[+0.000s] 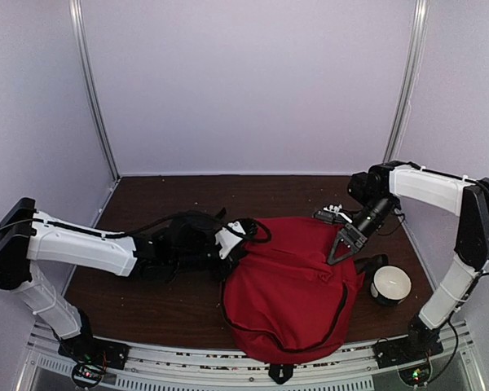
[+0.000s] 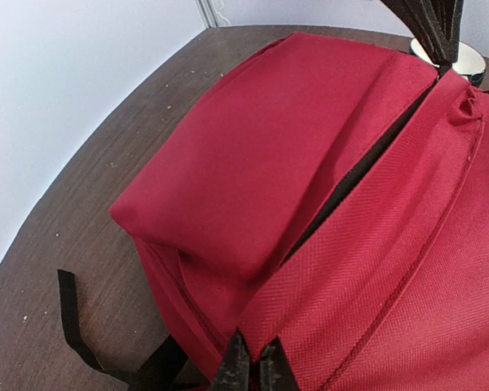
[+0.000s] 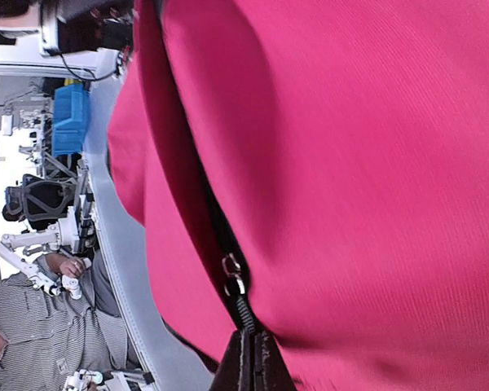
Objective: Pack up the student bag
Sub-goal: Zip the lower front pocket of the student bag, then reset both arms
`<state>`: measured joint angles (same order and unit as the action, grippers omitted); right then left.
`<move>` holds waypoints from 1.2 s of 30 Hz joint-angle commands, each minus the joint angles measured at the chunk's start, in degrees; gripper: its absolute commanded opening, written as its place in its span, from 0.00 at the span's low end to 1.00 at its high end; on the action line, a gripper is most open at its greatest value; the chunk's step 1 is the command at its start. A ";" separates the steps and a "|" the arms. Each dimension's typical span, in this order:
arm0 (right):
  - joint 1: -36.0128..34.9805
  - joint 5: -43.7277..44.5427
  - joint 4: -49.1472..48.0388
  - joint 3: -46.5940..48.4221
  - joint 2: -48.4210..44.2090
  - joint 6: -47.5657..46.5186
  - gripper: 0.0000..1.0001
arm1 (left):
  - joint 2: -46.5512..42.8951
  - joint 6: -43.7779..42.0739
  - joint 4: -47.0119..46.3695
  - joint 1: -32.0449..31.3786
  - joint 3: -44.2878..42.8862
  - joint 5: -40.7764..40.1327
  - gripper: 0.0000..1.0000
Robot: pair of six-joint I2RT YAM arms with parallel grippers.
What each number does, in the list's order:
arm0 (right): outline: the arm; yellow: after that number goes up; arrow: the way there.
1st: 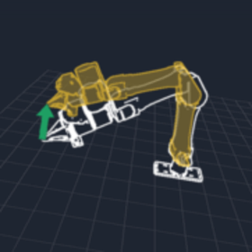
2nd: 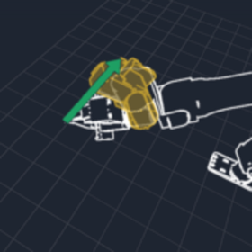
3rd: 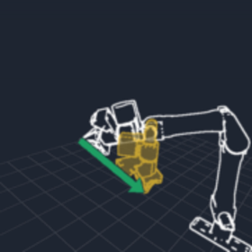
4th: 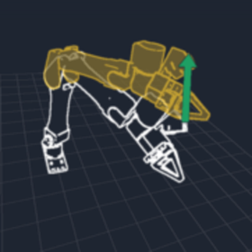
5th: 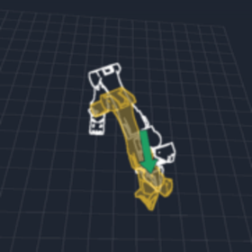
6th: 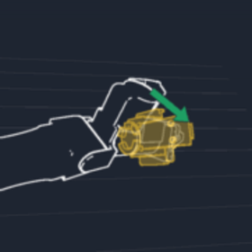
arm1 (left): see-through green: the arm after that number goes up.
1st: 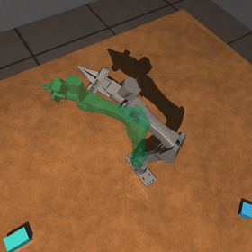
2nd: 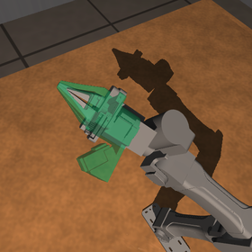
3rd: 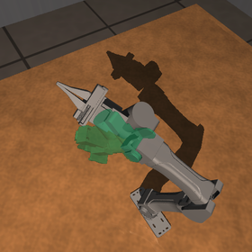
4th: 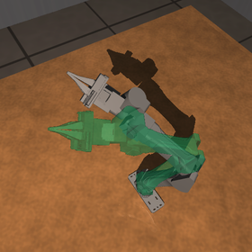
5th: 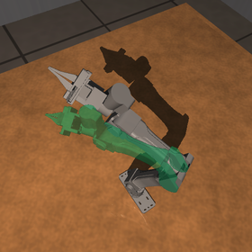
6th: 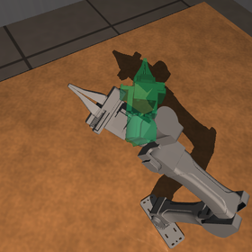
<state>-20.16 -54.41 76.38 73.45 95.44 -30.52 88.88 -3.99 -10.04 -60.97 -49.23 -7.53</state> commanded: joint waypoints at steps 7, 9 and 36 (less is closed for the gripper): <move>4.15 3.15 2.92 3.65 -8.19 -4.94 0.35 | -0.87 1.98 2.21 0.76 -1.90 -1.77 0.21; 4.73 4.99 -0.93 4.74 -12.24 -3.05 0.46 | -2.29 3.09 2.76 0.76 -2.36 -2.22 0.32; 15.47 50.50 -55.35 -28.25 -59.17 27.67 1.00 | -20.38 18.81 29.27 17.82 -9.65 -30.38 0.98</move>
<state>-5.58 -8.86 28.14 48.99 39.24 -6.52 68.18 9.04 17.28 -44.82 -58.72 -32.86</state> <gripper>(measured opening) 0.999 0.978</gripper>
